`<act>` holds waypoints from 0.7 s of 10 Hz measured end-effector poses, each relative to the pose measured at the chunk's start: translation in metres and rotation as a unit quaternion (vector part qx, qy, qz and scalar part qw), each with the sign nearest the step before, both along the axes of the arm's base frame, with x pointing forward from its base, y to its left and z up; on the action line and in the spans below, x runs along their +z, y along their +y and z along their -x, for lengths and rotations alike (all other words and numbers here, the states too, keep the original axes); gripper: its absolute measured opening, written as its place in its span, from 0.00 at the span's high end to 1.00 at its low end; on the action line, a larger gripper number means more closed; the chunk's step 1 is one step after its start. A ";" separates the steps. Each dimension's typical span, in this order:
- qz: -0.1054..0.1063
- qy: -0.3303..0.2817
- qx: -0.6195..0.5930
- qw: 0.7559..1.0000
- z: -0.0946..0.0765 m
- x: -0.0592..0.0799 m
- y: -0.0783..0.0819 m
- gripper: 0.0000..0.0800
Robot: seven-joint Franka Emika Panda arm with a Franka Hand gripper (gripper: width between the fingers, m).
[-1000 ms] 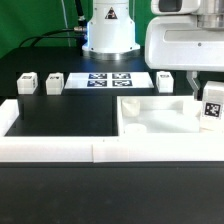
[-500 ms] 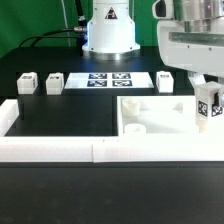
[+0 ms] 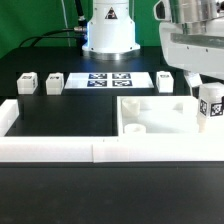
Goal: Assemble square table
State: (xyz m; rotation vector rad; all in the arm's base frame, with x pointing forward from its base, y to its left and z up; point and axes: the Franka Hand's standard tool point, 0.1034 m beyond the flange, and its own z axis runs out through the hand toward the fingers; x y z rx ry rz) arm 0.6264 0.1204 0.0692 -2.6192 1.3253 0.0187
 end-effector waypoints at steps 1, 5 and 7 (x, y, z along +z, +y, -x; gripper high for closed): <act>0.007 -0.018 0.101 0.995 0.000 -0.002 -0.001 0.19; 0.021 -0.040 0.256 0.966 0.001 -0.005 -0.003 0.19; 0.047 -0.045 0.426 0.903 0.001 -0.002 -0.003 0.19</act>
Offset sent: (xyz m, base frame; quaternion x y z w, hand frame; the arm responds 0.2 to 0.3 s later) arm 0.0000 0.0000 0.0000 0.0000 0.0000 -0.1938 0.9810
